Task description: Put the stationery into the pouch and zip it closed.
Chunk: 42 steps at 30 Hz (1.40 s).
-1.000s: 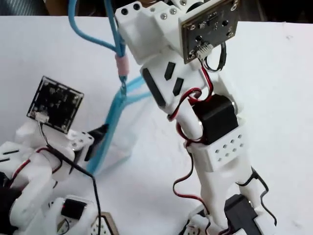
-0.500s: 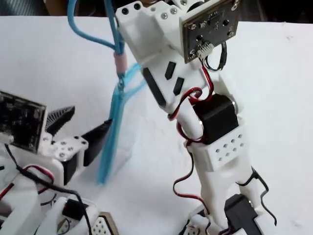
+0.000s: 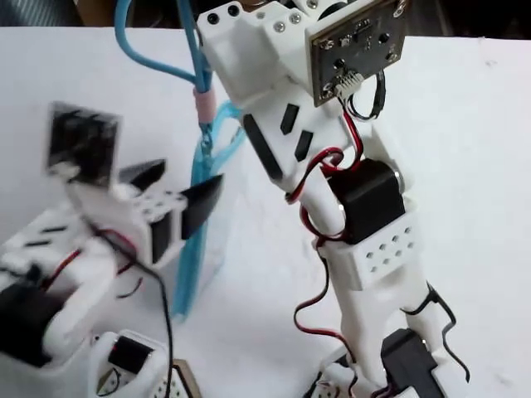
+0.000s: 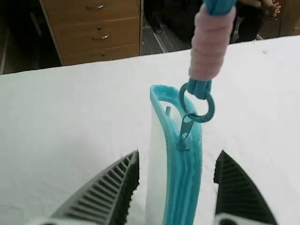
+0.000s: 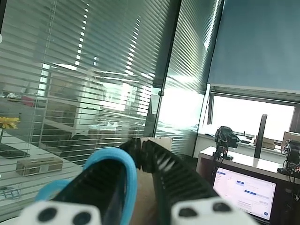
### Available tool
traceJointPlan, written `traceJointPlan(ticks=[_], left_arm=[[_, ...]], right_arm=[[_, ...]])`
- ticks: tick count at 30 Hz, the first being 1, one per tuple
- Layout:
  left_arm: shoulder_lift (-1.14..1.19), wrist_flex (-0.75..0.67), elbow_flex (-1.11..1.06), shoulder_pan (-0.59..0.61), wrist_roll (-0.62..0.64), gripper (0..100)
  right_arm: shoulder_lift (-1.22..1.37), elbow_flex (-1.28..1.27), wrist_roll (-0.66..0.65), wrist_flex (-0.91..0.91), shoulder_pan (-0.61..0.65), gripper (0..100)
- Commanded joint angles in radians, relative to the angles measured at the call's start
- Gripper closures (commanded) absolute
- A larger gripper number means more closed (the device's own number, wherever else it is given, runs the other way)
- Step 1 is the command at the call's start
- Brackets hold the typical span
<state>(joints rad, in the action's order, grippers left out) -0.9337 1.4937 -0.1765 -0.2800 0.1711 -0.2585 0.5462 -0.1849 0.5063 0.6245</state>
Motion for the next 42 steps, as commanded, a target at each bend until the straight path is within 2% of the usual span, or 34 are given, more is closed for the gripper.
traceJointPlan(ticks=[1, 5, 8, 12, 15, 19, 22, 32, 36, 42], left_arm=[[-0.018, -0.037, -0.009, -0.048, 0.012, 74], [-0.042, -0.098, -0.074, -0.045, -0.009, 74], [-0.045, -0.158, -0.164, -0.053, -0.104, 79], [-0.045, -0.224, -0.229, -0.054, -0.089, 84], [-0.045, -0.239, -0.236, -0.053, -0.087, 87], [-0.068, -0.242, -0.233, -0.054, -0.112, 98], [-0.117, -0.247, -0.239, -0.048, -0.138, 98], [-0.166, -0.187, -0.249, -0.045, -0.138, 98], [-0.166, -0.107, -0.158, -0.061, -0.143, 98], [-0.163, 0.040, 0.074, -0.165, -0.143, 98]], right_arm=[[-0.013, 0.029, 0.003, -0.024, -0.010, 98.2], [-0.013, 0.029, 0.003, -0.025, -0.010, 98.2], [-0.007, 0.029, 0.002, -0.025, -0.010, 98.2], [-0.005, 0.028, 0.002, -0.025, -0.010, 98.2], [-0.008, 0.029, 0.002, -0.025, -0.010, 98.2], [-0.007, 0.029, 0.002, -0.025, -0.012, 98.2], [-0.005, 0.023, 0.002, -0.025, -0.025, 98.2], [0.099, 0.029, 0.009, -0.027, -0.189, 98.2], [0.197, 0.029, 0.009, -0.099, -0.286, 98.2], [0.325, 0.031, 0.009, -0.111, -0.358, 98.2]])
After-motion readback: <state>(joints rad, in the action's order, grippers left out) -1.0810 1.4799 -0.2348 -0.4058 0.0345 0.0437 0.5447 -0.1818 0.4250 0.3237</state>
